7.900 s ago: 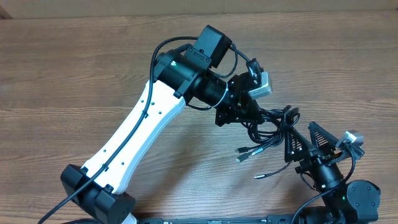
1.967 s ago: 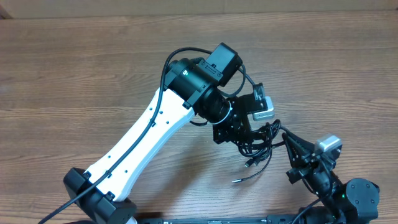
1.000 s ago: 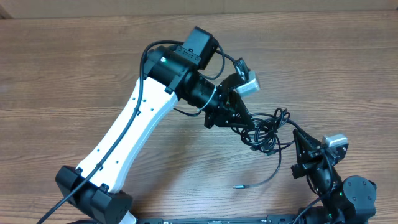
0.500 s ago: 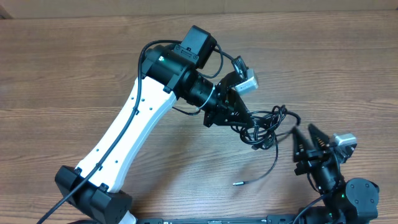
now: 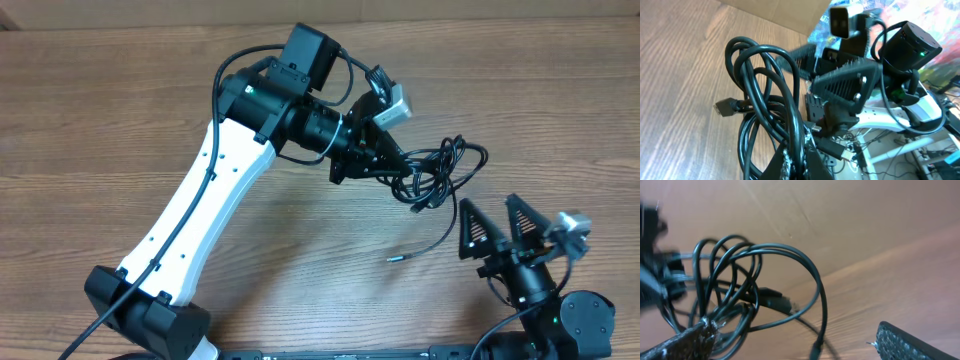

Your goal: Untangle cables

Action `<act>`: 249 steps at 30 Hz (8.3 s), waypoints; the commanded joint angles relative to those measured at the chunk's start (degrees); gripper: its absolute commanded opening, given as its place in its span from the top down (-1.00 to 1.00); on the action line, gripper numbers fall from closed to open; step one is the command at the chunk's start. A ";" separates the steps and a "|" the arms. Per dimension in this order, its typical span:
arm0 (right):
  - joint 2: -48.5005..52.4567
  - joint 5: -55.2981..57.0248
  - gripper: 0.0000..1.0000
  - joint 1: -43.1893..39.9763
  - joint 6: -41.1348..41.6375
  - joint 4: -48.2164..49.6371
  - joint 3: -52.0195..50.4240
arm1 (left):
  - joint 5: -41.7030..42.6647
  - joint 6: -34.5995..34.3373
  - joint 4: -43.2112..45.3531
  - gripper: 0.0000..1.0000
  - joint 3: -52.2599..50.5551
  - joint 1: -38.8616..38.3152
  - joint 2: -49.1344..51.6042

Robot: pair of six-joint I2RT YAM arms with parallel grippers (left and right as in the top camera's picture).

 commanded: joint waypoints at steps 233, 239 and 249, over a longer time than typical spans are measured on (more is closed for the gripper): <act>0.02 6.82 0.92 -0.15 -2.08 -7.78 0.13 | 14.32 3.91 5.01 0.92 0.44 -1.68 -1.44; 0.02 11.43 0.92 -0.15 -2.05 -9.53 0.13 | 14.36 3.85 4.81 0.92 0.44 -1.66 -1.44; 0.02 15.15 0.93 -0.13 -0.42 -11.37 0.13 | 13.35 3.72 4.81 0.92 0.44 -1.64 -1.44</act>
